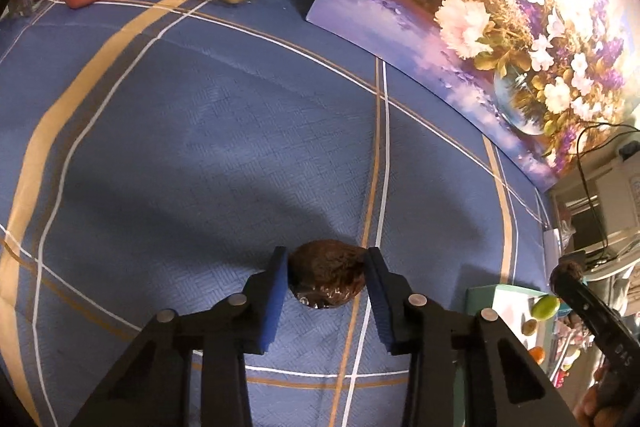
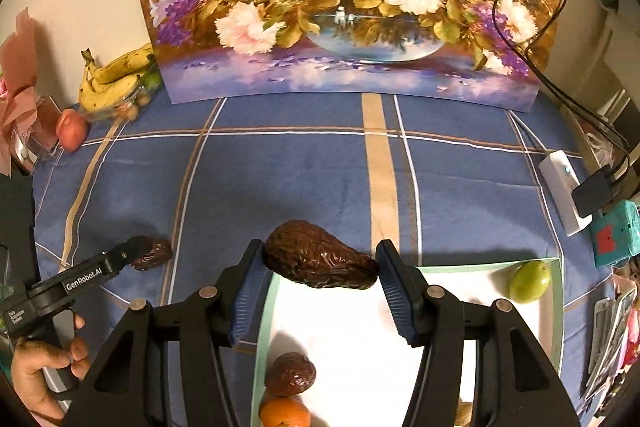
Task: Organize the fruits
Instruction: 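Grasp the other date with the left gripper while the right carries its date to the tray, then open the right gripper to drop its date while the left releases its date in the tray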
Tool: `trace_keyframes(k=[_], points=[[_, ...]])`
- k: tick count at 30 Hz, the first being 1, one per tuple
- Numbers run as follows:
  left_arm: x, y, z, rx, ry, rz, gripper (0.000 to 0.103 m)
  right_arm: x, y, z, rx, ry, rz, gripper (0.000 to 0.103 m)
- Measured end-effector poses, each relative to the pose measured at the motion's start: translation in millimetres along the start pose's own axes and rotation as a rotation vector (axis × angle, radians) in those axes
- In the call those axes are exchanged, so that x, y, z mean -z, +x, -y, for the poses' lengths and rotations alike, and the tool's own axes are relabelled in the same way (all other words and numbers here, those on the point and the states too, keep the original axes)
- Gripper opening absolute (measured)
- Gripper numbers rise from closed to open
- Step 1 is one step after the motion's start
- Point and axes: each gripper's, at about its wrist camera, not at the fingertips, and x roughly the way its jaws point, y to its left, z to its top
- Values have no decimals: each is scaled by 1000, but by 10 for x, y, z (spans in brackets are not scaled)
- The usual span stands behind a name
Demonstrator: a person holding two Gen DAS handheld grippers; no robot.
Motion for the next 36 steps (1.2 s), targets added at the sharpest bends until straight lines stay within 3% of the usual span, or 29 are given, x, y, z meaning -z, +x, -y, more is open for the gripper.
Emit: trace_keyframes(k=[8, 12, 23, 36], points=[[3, -202, 94, 17, 5, 31, 36, 65, 0, 60, -10, 25, -5, 58], [15, -345, 205, 75, 11, 44, 36, 94, -35, 132, -7, 42, -10, 58], [159, -639, 950, 112, 178, 90, 36, 121, -263, 528, 26, 96, -6, 58], [490, -400, 1652, 99, 330, 14, 36, 146, -424, 1022, 57, 143, -9, 58]])
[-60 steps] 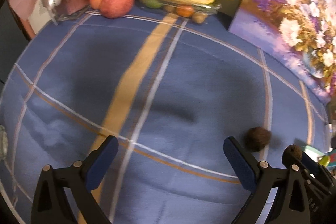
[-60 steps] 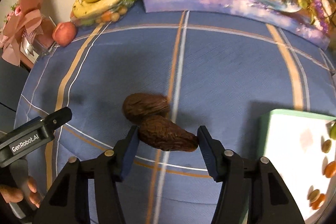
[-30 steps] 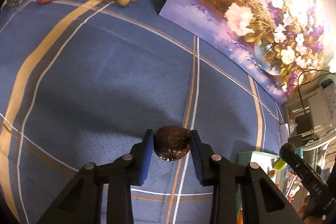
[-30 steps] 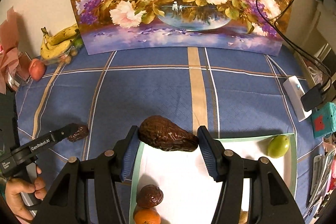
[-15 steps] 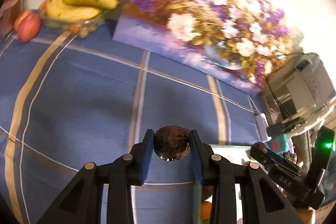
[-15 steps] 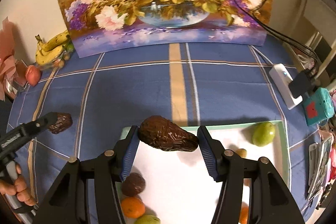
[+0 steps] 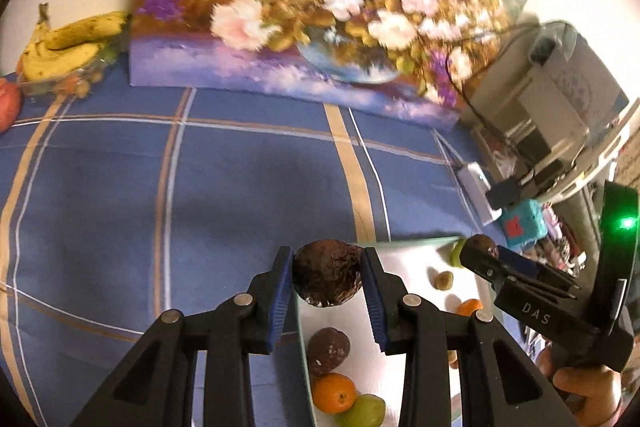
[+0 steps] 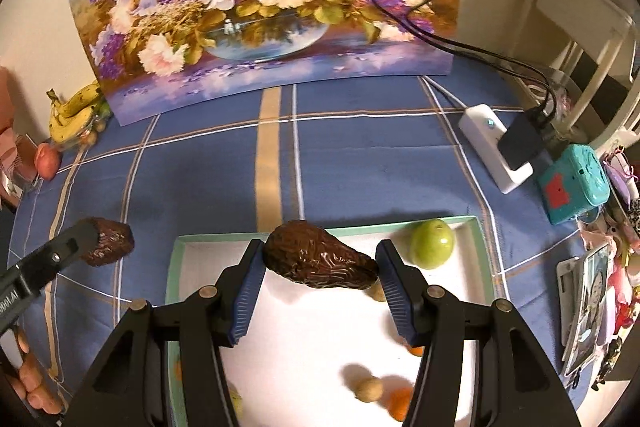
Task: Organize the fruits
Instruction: 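Open the right gripper to drop its date while the left releases its date in the tray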
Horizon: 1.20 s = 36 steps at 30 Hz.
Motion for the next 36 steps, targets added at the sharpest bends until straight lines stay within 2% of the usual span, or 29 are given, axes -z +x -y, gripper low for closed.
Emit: trace_keyframes(k=[10, 18, 24, 29, 36], points=[[171, 476, 162, -49, 56, -125, 36, 211, 407, 181, 2, 27, -98, 58], [261, 734, 155, -70, 51, -186, 37, 339, 654, 292, 2, 45, -154, 58], [249, 744, 159, -63, 47, -191, 37, 401, 772, 332, 8, 48, -182, 58], [253, 735, 212, -76, 82, -211, 37, 426, 788, 340, 14, 49, -189, 58], [237, 609, 248, -83, 102, -209, 41, 412, 782, 276, 34, 34, -195, 58]])
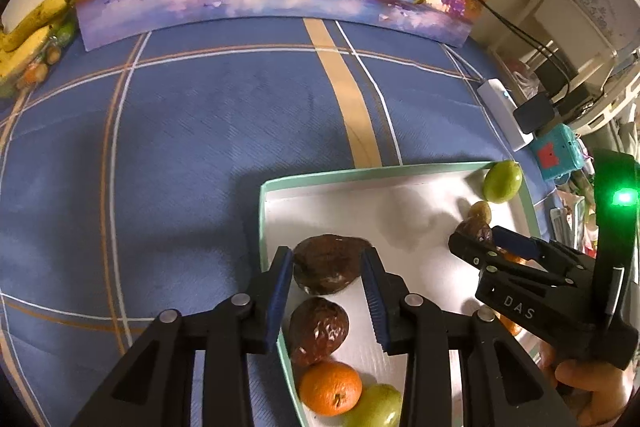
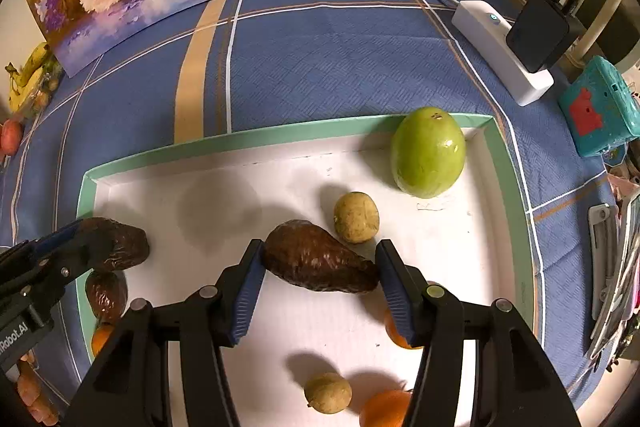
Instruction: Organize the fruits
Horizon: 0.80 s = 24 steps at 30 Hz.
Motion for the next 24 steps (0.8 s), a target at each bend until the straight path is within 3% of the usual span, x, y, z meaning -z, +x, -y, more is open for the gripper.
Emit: trace_keyframes(k=[8, 11, 13, 15, 17, 19, 21, 24], points=[[87, -306, -115, -14, -41, 42, 45, 64, -169, -48, -4, -4, 12, 58], [176, -362, -250, -40, -91, 47, 61, 109, -241, -75, -11, -4, 20, 58], [255, -358, -355, -67, -114, 36, 65, 160, -283, -95, -15, -8, 23, 60], [324, -366, -459, -119, -132, 30, 75, 211, -329, -109, -17, -11, 32, 70], [376, -398, -533, -166, -142, 42, 87, 272, -368, -127, -22, -11, 44, 70], [439, -443, -599, -220, -150, 63, 100, 330, -393, -146, -24, -11, 53, 78], [501, -479, -646, -256, -155, 79, 103, 407, -437, -168, -31, -17, 71, 90], [608, -524, -690, -297, -164, 87, 103, 501, -494, -221, -42, -33, 105, 90]])
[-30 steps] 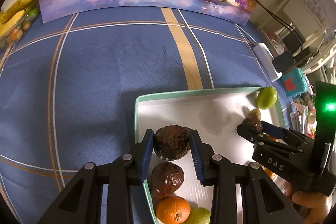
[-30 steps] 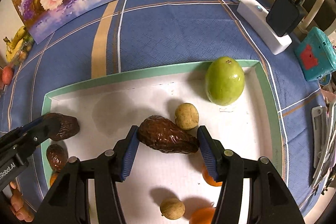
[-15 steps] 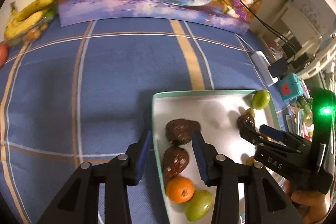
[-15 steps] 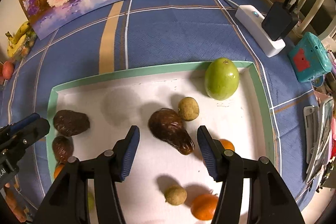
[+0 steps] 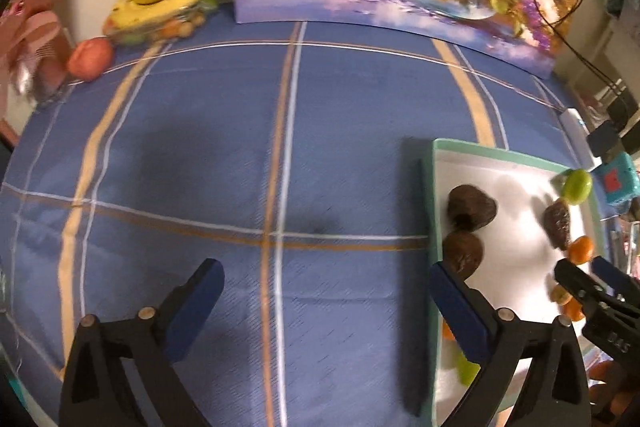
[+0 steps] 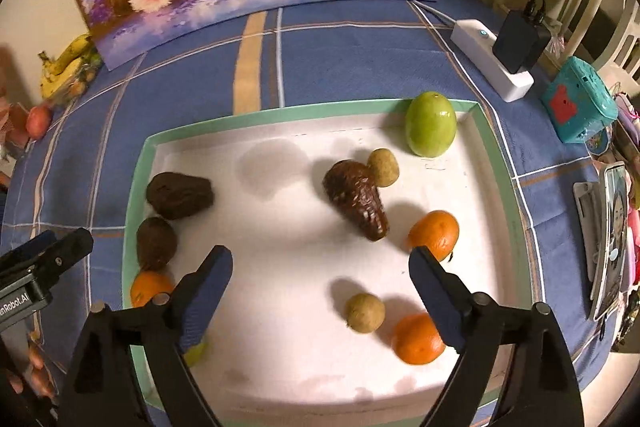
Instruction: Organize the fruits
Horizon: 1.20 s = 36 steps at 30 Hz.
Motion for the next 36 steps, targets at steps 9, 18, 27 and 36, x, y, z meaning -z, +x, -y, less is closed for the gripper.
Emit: trace_keyframes(k=[9, 18, 27, 36], points=[[299, -205, 25, -73, 64, 25, 103, 361, -134, -59, -11, 31, 87, 95], [459, -321, 81, -147, 97, 55, 103, 659, -238, -87, -24, 36, 133, 95], [709, -441, -29, -212, 76, 61, 103, 854, -452, -322, -38, -30, 186, 95], [884, -601, -175, -311, 49, 92, 103, 1045, -553, -456, -35, -69, 206, 95]])
